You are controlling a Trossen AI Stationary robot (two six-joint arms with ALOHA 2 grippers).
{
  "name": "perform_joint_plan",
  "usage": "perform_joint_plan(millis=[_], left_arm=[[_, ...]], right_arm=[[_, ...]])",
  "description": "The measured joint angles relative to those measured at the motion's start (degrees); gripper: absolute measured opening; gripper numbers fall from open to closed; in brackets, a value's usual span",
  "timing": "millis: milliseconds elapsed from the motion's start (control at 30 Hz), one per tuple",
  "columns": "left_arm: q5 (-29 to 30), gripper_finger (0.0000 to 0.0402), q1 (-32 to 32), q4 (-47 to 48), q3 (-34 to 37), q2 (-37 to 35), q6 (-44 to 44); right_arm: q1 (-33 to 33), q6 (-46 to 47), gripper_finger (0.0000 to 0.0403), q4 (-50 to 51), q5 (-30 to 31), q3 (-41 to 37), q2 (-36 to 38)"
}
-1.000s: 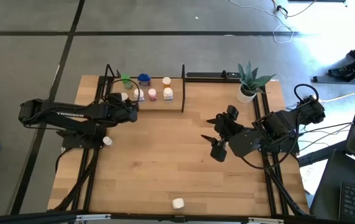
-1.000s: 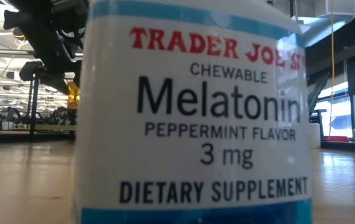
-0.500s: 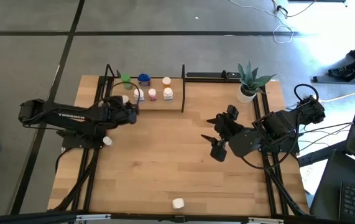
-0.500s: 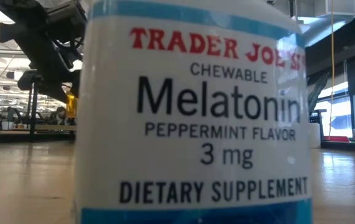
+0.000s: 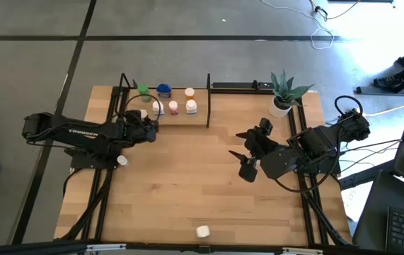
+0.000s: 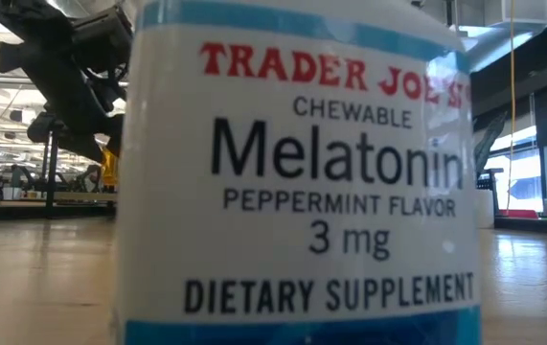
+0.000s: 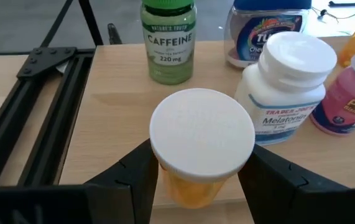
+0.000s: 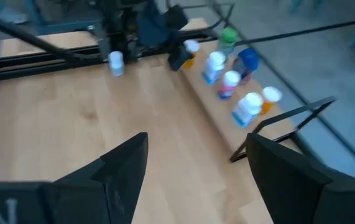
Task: Pick and place medicine bottles onto shelf by color
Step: Put the orange pill bottle on the shelf
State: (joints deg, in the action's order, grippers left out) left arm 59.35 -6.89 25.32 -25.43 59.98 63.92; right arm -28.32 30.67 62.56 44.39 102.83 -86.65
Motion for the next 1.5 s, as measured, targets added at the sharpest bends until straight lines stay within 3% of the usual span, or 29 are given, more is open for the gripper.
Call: perform_joint_plan(millis=[133, 467, 933, 1067, 1500], left_arm=[[-0.03, 0.0187, 0.01, -0.91, 0.00, 2.41, 0.39], [0.09, 0.0187, 0.05, -2.70, 0.00, 6.03, 1.90], [1.14, 0.0187, 0.06, -3.09, 0.00, 6.04, 1.94], [1.16, 0.0187, 0.06, -3.10, 0.00, 6.04, 1.94], [1.21, 0.0188, 0.04, -3.10, 0.00, 6.04, 5.07]], right_arm=[[0.01, -1.62, 0.0272, 0.01, 3.97, 0.00, -0.79], [0.44, -4.85, 0.0272, -0.18, 3.51, 0.00, -3.02], [0.46, -4.85, 0.0272, -0.17, -14.73, 0.00, -3.04], [0.69, -3.97, 0.0272, -0.18, -11.27, 0.00, -3.02], [1.57, -3.99, 0.0272, -0.17, -10.87, 0.00, -3.02]])
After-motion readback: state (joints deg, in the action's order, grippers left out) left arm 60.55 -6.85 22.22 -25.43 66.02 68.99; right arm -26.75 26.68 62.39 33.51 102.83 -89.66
